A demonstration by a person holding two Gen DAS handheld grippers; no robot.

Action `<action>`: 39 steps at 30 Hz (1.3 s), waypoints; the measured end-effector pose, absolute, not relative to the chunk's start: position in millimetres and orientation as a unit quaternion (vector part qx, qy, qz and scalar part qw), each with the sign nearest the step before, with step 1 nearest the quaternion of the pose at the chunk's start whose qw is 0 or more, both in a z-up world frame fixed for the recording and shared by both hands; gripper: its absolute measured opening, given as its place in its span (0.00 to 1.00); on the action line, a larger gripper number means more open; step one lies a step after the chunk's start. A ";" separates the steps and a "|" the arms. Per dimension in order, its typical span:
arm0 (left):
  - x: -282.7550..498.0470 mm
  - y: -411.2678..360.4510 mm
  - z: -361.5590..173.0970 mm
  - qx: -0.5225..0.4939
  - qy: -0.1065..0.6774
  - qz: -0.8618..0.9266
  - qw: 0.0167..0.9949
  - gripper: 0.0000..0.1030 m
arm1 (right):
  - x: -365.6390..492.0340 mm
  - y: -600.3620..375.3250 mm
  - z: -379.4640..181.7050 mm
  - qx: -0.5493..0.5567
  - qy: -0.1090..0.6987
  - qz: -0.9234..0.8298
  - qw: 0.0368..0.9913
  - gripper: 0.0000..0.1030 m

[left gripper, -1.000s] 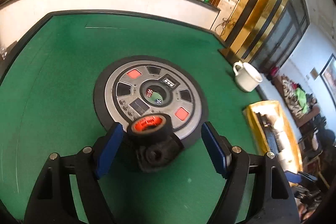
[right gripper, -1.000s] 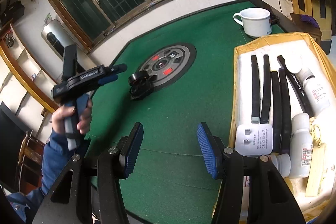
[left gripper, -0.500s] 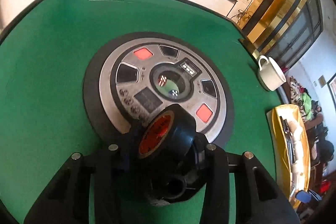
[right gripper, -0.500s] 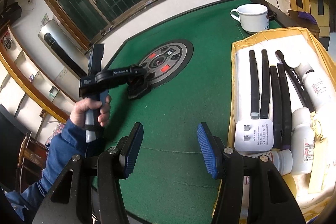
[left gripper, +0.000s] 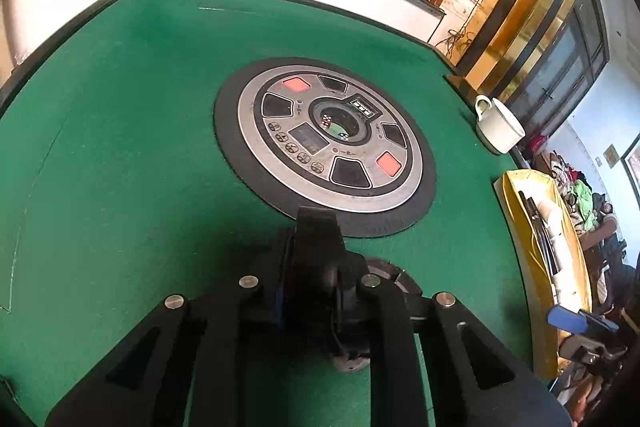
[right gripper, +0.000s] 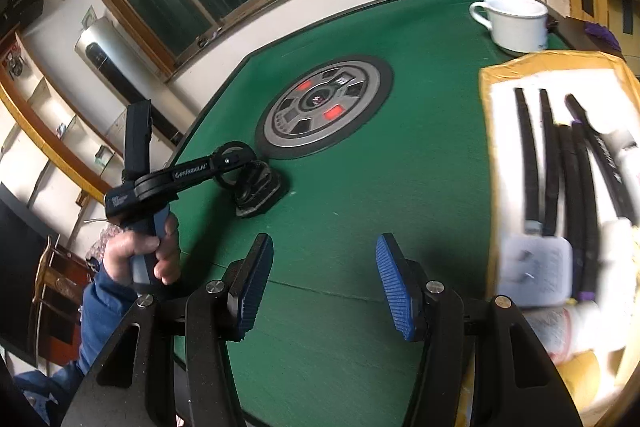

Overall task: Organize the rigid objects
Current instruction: 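Move the left gripper to the black tape roll and grasp it, then grasp the black plastic holder with the right gripper while the left gripper holds the tape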

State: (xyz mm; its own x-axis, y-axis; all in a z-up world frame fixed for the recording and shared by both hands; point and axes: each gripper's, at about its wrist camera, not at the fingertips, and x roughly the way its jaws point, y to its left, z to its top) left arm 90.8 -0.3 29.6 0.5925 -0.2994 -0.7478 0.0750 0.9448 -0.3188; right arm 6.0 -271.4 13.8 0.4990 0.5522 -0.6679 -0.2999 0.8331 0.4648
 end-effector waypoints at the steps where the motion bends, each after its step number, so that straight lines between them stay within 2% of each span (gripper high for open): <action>1: 92.0 0.5 29.0 -0.128 0.438 -0.107 0.883 0.13 | 8.8 -265.7 14.1 0.141 0.435 0.250 0.853 0.47; 3: 93.9 -0.2 29.0 -0.126 0.437 -0.112 0.883 0.13 | 17.0 -252.6 15.7 0.136 0.437 0.253 0.852 0.48; 6: 96.0 3.8 29.5 -0.135 0.438 -0.118 0.881 0.13 | 28.4 -234.9 18.4 0.126 0.434 0.254 0.855 0.59; 11: 95.7 14.5 28.3 -0.157 0.437 -0.120 0.878 0.12 | 65.2 -203.1 15.6 0.108 0.433 0.261 0.856 0.59; 17: 96.7 26.8 31.2 -0.155 0.424 -0.089 0.888 0.12 | 122.1 -176.7 -12.8 0.116 0.461 0.262 0.840 0.59; 23: 100.9 33.2 29.8 -0.163 0.423 -0.087 0.887 0.12 | 127.2 -154.5 -27.1 0.137 0.481 0.297 0.814 0.59; 27: 101.5 36.5 28.8 -0.169 0.424 -0.088 0.885 0.12 | 104.0 -133.7 -21.1 0.084 0.470 0.340 0.810 0.59; 31: 101.4 36.9 28.8 -0.169 0.423 -0.088 0.886 0.12 | 75.6 -115.7 -20.0 -0.016 0.436 0.346 0.831 0.74; 35: 102.0 35.4 29.1 -0.163 0.421 -0.088 0.888 0.12 | 57.7 -103.4 -25.9 -0.107 0.418 0.326 0.841 0.74; 39: 102.0 34.3 28.9 -0.159 0.420 -0.088 0.889 0.12 | 55.5 -103.3 -28.5 -0.117 0.415 0.318 0.844 0.73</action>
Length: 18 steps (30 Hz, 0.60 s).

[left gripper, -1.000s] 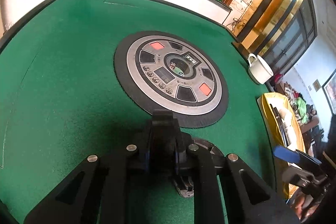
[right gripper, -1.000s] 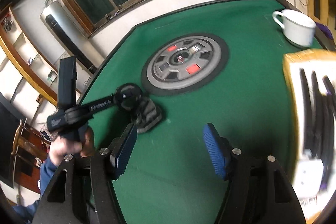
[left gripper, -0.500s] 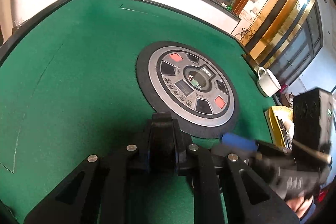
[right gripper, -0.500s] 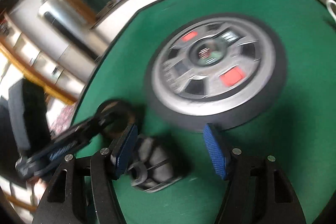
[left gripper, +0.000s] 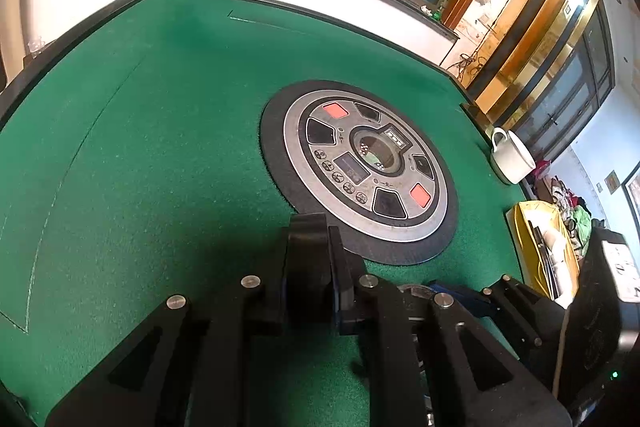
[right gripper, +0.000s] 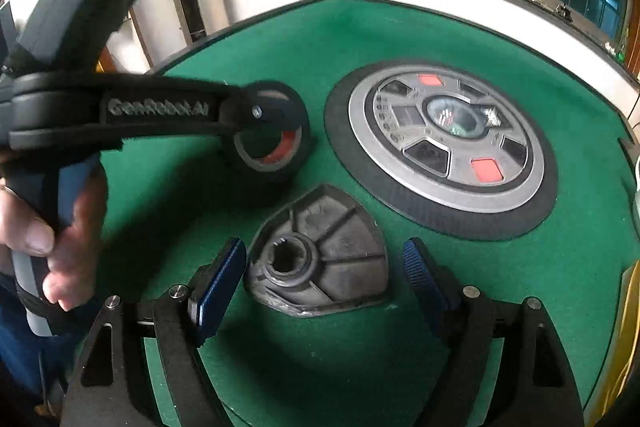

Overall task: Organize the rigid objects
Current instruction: 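Grasp the black plastic holder with the right gripper while the left gripper holds the tape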

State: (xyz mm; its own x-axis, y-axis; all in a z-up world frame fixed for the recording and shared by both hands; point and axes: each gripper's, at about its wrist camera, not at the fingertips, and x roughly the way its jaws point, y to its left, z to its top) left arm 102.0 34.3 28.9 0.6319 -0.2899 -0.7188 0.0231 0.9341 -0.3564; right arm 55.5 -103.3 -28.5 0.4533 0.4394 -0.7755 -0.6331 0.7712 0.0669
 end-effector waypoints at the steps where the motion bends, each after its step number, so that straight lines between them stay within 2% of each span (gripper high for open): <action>1: 102.0 34.0 29.0 -0.158 0.420 -0.087 0.890 0.12 | 55.6 -107.3 -27.4 -0.110 0.412 0.318 0.847 0.68; 3: 102.2 33.2 29.0 -0.155 0.419 -0.087 0.890 0.12 | 55.6 -110.2 -24.4 -0.103 0.412 0.322 0.846 0.62; 18: 92.6 16.8 43.7 -0.122 0.389 -0.096 0.908 0.12 | 32.7 -167.5 9.3 0.015 0.370 0.276 0.887 0.62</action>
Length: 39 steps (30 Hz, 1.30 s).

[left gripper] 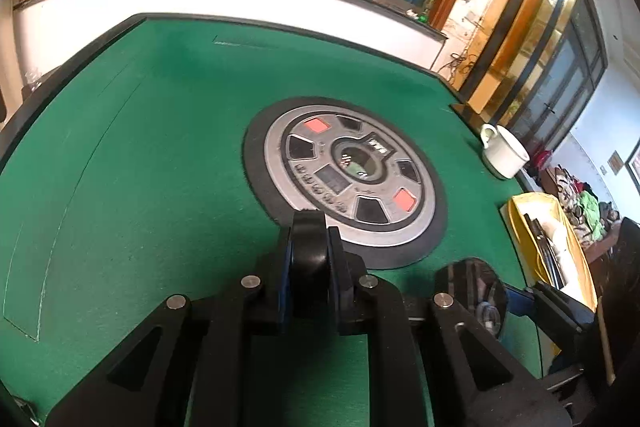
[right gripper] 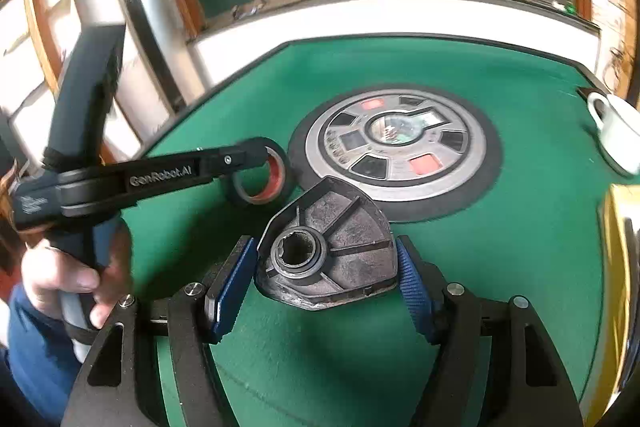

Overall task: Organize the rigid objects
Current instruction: 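Grasp the black plastic holder with the right gripper while the left gripper holds the tape, then carry the tape roll and black holder over the tray and lower them with both grippers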

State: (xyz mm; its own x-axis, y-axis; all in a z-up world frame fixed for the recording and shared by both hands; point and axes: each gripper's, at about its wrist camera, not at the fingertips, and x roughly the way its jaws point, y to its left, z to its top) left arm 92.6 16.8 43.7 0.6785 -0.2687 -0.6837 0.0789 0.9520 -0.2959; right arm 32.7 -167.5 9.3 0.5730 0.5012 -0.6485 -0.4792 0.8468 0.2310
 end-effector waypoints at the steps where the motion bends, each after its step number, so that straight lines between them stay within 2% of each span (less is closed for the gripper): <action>1: 91.7 14.4 44.7 -0.120 0.387 -0.099 0.909 0.12 | 28.8 -172.3 11.9 0.021 0.369 0.275 0.888 0.62; 13: 77.6 -23.6 56.3 -0.116 0.376 -0.136 0.909 0.12 | -12.3 -242.2 45.6 0.057 0.334 0.248 0.907 0.62; 39: 10.4 -173.4 101.5 -0.051 0.353 -0.252 0.900 0.12 | -46.3 -372.1 43.4 0.137 0.289 0.151 0.935 0.62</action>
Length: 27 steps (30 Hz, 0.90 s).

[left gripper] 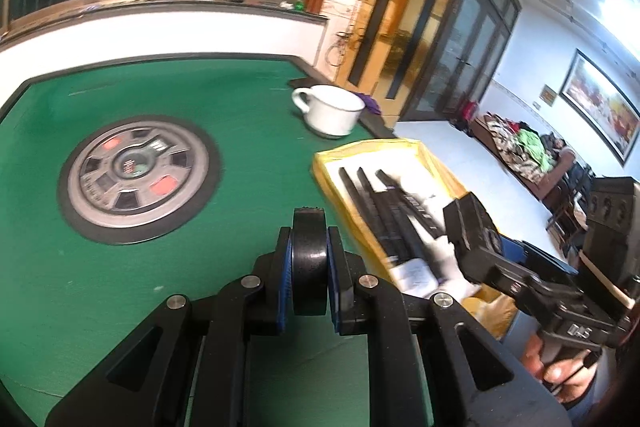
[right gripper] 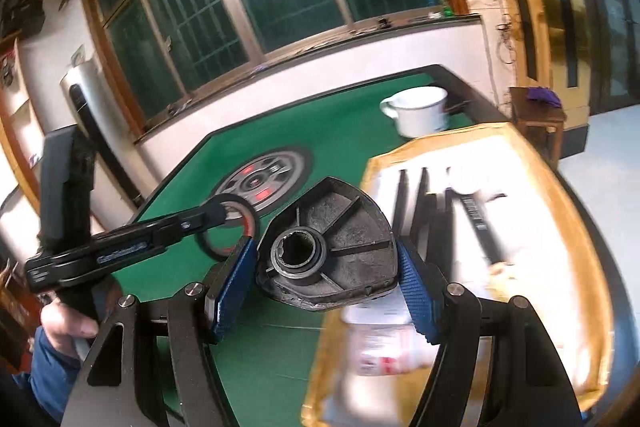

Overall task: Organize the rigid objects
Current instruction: 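Carry the tape roll and black holder over the tray and lower them with both grippers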

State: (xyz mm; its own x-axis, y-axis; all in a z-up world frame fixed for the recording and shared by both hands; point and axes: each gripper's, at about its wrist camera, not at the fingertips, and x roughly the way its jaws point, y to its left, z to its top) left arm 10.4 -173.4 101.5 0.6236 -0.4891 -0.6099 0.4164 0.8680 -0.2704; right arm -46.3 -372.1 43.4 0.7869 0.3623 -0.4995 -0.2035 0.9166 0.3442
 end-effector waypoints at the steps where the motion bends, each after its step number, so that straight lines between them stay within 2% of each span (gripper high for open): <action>1: 9.1 -179.2 103.2 -0.050 0.353 -0.257 0.898 0.12 | -48.3 -379.7 44.0 0.139 0.285 0.142 0.938 0.63; 17: -12.7 -298.7 102.5 0.012 0.349 -0.327 0.878 0.12 | -52.8 -452.2 35.2 0.159 0.309 0.056 0.936 0.62; 27: 3.1 -313.5 86.5 0.043 0.331 -0.280 0.900 0.12 | -38.7 -456.9 23.7 0.130 0.347 0.039 0.928 0.63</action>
State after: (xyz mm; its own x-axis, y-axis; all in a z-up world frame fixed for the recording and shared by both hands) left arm 3.1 -313.5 86.5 0.6240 -0.4758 -0.6198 0.5332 0.8391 -0.1074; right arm -38.7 -456.9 23.7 0.7558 0.1635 -0.6341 0.0177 0.9629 0.2693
